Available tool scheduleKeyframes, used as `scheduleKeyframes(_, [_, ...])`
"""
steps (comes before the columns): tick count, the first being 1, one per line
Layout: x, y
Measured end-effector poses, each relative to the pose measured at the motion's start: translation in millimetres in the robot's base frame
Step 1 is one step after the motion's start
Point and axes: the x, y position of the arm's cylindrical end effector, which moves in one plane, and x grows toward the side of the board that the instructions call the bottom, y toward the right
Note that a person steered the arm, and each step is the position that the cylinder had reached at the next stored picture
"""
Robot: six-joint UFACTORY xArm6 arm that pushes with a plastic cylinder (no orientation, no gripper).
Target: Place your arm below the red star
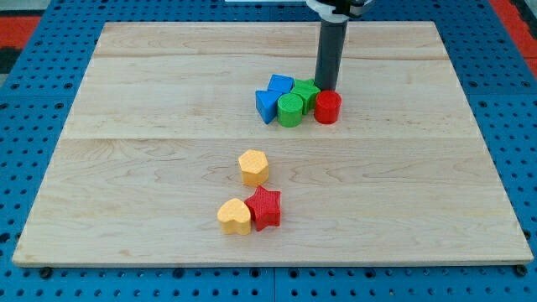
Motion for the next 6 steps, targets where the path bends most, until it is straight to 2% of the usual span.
scheduleKeyframes(1, [-11,49])
scheduleKeyframes(2, [9,81])
scheduleKeyframes(3, [65,70])
scheduleKeyframes(4, [129,83])
scheduleKeyframes(6, [206,20])
